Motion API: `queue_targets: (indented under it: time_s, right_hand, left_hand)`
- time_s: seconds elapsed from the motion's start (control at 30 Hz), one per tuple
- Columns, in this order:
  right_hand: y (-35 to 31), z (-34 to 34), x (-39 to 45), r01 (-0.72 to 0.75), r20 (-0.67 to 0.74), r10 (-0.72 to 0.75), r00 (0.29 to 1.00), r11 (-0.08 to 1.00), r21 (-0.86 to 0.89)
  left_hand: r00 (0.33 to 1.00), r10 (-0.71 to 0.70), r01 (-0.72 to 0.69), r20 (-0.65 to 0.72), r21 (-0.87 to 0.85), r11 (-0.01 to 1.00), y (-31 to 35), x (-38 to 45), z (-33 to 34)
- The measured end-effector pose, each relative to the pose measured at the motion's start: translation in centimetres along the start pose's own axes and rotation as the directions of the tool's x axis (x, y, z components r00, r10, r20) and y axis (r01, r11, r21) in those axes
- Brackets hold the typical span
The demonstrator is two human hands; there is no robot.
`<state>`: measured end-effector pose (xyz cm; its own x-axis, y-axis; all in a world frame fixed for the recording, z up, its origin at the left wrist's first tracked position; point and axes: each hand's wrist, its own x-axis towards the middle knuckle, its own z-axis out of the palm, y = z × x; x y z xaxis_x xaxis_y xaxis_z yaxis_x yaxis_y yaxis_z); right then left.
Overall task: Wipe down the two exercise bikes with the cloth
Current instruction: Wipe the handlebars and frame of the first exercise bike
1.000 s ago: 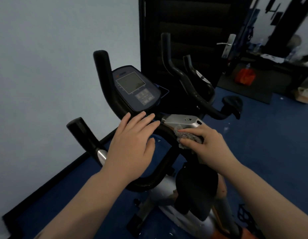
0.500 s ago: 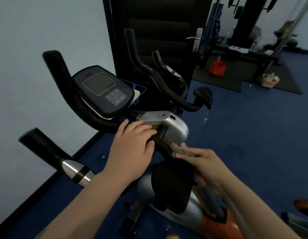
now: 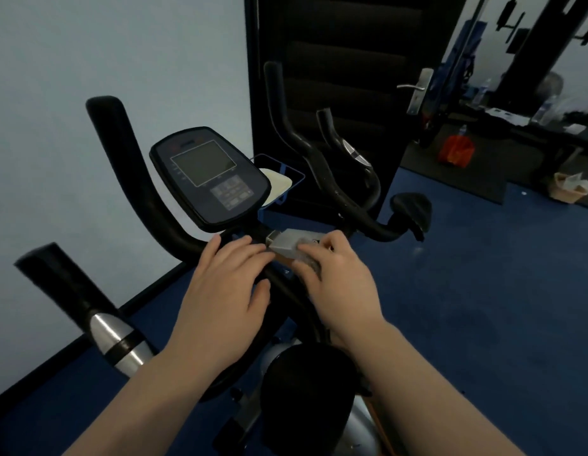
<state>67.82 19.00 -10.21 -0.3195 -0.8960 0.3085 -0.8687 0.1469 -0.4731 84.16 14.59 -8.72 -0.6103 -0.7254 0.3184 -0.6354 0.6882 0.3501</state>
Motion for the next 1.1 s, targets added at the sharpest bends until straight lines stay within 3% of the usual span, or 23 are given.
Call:
queue_targets:
  time_s: [0.1, 0.13, 0.2, 0.27, 0.43, 0.57, 0.83, 0.93, 1.03, 1.1]
  right_hand:
    - [-0.6, 0.5, 0.1, 0.077, -0.104, -0.087, 0.991, 0.992, -0.095]
    - [-0.7, 0.7, 0.3, 0.055, -0.073, -0.060, 0.996, 0.996, -0.064]
    - [-0.5, 0.9, 0.5, -0.029, 0.090, 0.021, 0.996, 0.996, 0.081]
    - [-0.2, 0.9, 0.4, -0.024, 0.175, -0.008, 0.985, 0.984, 0.177]
    - [2.0, -0.7, -1.3, 0.052, 0.163, -0.136, 0.977, 0.896, 0.441]
    - [3.5, -0.9, -1.6, 0.109, 0.100, -0.151, 0.983, 0.934, 0.340]
    - [1.2, 0.5, 0.3, 0.071, -0.037, -0.068, 0.997, 0.995, 0.074]
    - [1.2, 0.4, 0.4, 0.161, -0.011, -0.161, 0.987, 0.981, 0.110]
    - [2.2, -0.3, 0.1, 0.198, 0.109, -0.237, 0.965, 0.937, 0.288]
    - [2.6, -0.9, 0.3, 0.213, 0.189, -0.278, 0.942, 0.928, 0.305]
  left_hand:
    - [0.999, 0.028, -0.028, 0.027, 0.004, 1.000, -0.2, -0.2, -0.1]
    - [0.999, 0.026, -0.026, 0.027, 0.003, 1.000, -0.2, -0.3, -0.1]
    - [1.000, 0.005, -0.004, 0.010, -0.011, 1.000, 0.0, -0.3, 0.1]
    - [1.000, -0.018, 0.018, -0.009, -0.016, 1.000, 0.3, -0.3, 0.3]
    - [0.998, -0.045, 0.044, -0.042, -0.025, 0.999, 0.5, -0.3, 0.5]
    - [0.998, -0.042, 0.041, -0.046, -0.028, 0.999, 0.4, -0.4, 0.6]
    - [0.995, -0.055, 0.052, -0.087, -0.032, 0.998, 0.6, -0.4, 1.0]
    - [0.993, -0.065, 0.062, -0.103, -0.036, 0.997, 0.7, -0.4, 1.2]
    - [0.990, -0.080, 0.076, -0.119, -0.045, 0.996, 0.9, -0.4, 1.3]
    - [0.989, -0.089, 0.084, -0.116, -0.050, 0.995, 1.0, -0.4, 1.3]
